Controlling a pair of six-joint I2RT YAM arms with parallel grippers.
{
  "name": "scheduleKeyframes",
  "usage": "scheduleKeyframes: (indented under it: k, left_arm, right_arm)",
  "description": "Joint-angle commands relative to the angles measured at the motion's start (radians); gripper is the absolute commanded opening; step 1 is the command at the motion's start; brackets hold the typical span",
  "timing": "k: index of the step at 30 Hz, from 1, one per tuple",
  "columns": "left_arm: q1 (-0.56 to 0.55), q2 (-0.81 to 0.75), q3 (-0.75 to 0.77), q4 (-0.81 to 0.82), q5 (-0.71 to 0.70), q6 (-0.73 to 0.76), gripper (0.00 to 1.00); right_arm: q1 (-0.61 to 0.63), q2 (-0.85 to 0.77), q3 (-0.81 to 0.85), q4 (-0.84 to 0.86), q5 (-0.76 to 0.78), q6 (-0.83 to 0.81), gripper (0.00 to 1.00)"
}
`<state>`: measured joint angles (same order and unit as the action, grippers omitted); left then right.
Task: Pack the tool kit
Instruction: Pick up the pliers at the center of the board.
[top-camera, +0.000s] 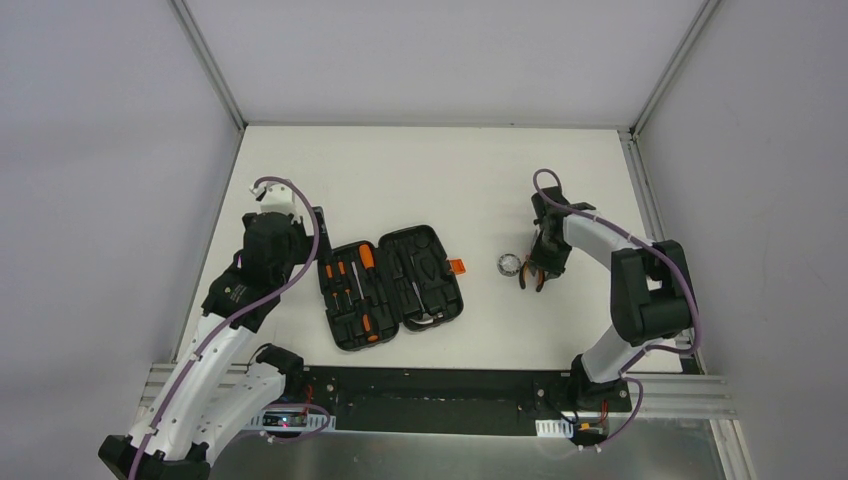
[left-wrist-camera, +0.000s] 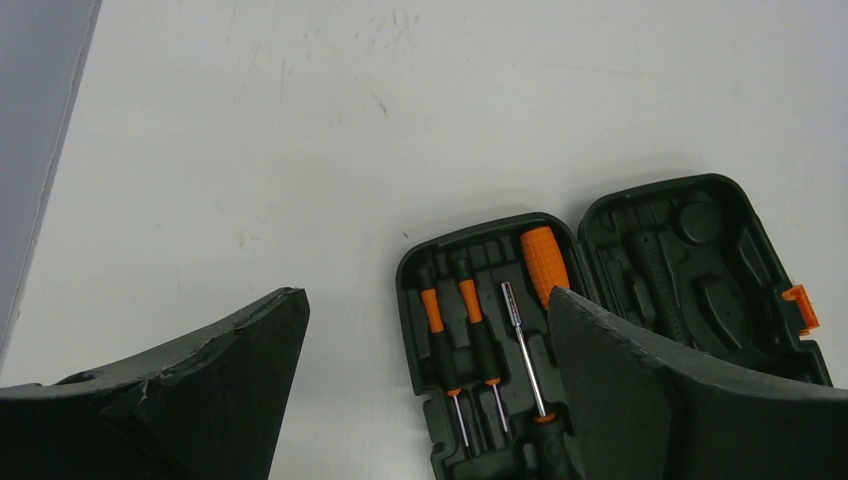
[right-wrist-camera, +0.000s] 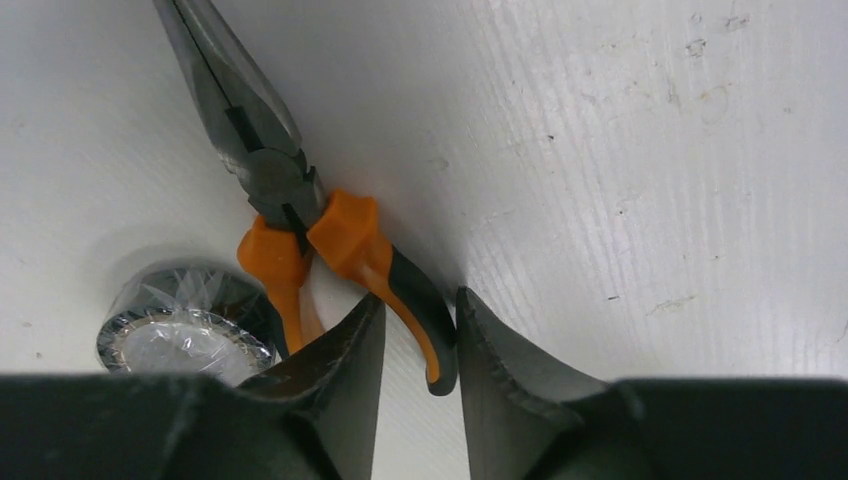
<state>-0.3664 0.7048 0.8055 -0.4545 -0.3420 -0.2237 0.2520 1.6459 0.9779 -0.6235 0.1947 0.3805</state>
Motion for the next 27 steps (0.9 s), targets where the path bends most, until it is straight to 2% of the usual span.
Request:
scheduleKeyframes:
  k: [1,5,9,17,27]
  left_arm:
    - [-0.002,-0.016,-0.006,0.017,0.001,0.016,0.93]
    - [-0.002,-0.015,-0.009,0.017,0.01,0.015,0.93]
    - [-0.002,-0.009,-0.01,0.019,0.027,0.013,0.93]
    - [-0.002,0.004,-0.011,0.021,0.054,0.011,0.93]
    - [-0.002,0.01,-0.011,0.027,0.079,0.012,0.93]
  right_arm:
    - [-0.006,0.015,0.012,-0.021,0.019,0.001,0.32]
    - [-0.006,0.011,0.012,-0.028,0.022,0.001,0.14]
    - [-0.005,-0.039,0.015,-0.052,0.051,-0.002,0.01]
    - [0.038,-0.209,0.042,-0.1,0.174,-0.045,0.0]
    - [0.264,-0.298,0.159,-0.118,0.271,-0.124,0.0]
